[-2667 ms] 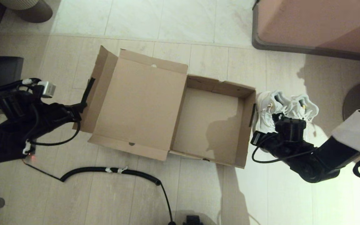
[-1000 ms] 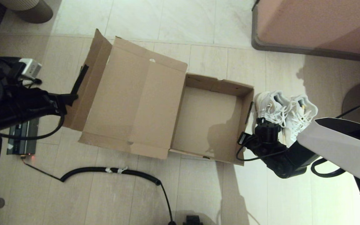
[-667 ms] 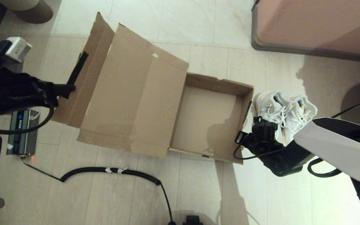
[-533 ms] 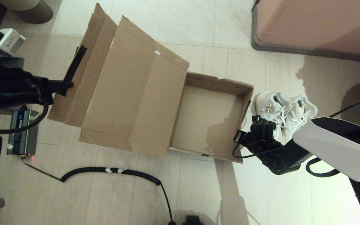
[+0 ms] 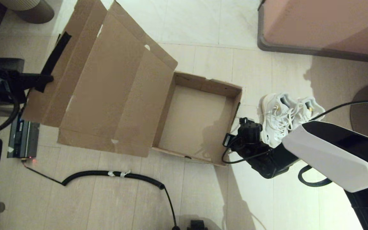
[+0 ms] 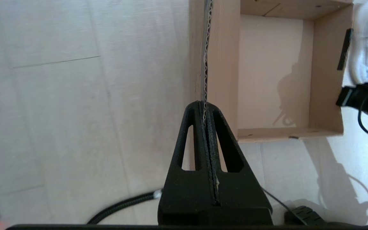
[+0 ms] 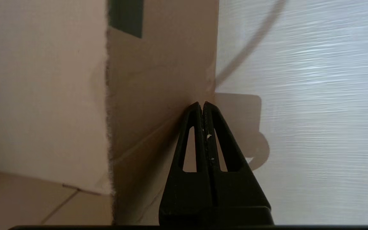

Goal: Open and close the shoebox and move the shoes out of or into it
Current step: Close the shoe box

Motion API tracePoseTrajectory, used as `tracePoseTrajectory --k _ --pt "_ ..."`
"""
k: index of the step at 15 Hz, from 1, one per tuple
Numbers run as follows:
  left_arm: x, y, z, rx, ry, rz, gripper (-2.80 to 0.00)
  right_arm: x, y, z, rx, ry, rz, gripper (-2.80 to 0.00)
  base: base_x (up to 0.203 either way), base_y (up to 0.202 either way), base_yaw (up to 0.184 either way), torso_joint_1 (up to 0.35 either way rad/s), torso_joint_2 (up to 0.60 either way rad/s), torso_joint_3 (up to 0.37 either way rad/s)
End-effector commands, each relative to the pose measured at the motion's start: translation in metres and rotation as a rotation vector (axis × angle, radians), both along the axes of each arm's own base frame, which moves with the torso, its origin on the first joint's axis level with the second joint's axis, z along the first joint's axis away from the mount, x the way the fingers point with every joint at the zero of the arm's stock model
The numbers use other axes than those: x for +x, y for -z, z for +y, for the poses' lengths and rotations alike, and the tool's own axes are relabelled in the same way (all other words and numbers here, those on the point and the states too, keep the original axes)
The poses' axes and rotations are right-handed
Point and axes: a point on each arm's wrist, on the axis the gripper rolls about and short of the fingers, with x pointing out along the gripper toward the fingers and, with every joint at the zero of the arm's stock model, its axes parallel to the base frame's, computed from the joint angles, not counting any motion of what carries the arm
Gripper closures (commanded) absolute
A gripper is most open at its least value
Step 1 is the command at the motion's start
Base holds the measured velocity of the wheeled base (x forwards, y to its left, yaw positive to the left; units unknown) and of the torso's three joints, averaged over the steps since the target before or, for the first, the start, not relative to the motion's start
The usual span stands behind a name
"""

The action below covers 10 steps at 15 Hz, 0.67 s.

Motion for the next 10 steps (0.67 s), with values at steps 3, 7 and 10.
tracePoseTrajectory --k 3,7,10 --pt "-0.024 -0.01 -0.004 0.006 0.002 -0.028 0.0 0.002 -0.01 0.022 0.025 -0.041 -0.054 0.0 0.0 0.0 0.0 0.0 0.0 0.0" --pt "-0.032 -0.01 -0.016 0.021 0.054 -0.007 0.0 0.011 -0.007 0.039 0.039 -0.064 -0.084 0.0 0.0 0.0 0.0 0.0 0.0 0.0" --pt "-0.036 -0.01 -0.026 0.021 0.103 -0.012 0.0 0.011 -0.01 0.063 0.05 -0.108 -0.104 0.0 0.0 0.0 0.0 0.0 0.0 0.0"
